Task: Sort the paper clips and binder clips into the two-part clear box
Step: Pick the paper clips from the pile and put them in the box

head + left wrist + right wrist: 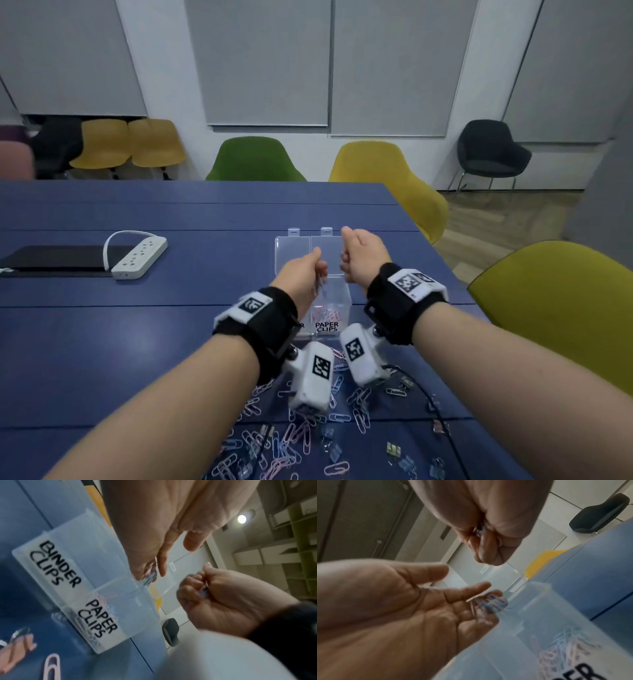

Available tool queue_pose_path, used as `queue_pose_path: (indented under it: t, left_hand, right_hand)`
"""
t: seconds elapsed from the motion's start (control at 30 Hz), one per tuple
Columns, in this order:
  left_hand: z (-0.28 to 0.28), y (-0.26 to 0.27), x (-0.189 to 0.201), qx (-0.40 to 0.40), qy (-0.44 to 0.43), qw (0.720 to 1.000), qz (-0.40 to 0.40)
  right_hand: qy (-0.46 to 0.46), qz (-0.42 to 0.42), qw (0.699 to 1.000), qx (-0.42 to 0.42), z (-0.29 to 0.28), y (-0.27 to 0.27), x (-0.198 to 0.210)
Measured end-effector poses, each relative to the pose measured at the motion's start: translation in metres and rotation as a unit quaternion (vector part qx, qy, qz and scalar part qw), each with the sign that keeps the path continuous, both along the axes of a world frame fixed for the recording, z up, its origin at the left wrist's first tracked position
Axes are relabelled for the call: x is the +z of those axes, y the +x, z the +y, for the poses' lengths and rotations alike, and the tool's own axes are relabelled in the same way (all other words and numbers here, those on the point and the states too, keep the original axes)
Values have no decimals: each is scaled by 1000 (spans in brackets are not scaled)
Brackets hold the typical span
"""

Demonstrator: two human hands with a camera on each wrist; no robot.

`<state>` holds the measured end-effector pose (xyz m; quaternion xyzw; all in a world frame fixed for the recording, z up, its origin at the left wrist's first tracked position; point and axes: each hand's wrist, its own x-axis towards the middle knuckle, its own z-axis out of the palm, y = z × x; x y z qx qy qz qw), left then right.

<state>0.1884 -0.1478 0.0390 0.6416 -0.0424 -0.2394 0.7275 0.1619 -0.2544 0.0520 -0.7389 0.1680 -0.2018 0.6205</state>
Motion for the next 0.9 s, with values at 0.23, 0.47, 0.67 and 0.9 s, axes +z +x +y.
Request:
queue_pose_path:
  t: [0.23, 0.47, 0.67, 0.9]
  left_hand:
    - [21, 3, -5, 17, -6, 995, -99]
    - [50, -32, 2, -139, 270, 893, -333]
    - [23, -71, -5, -286, 506, 721, -377]
    - [-11, -60, -50, -272, 626, 667, -299]
  right_hand:
    - [-82, 6, 993, 86, 8, 17, -23]
    - [-321, 79, 941, 77, -25, -52, -2]
    - [-534, 376, 718, 242, -29, -105, -23]
    - [-570, 379, 687, 246, -15, -113, -44]
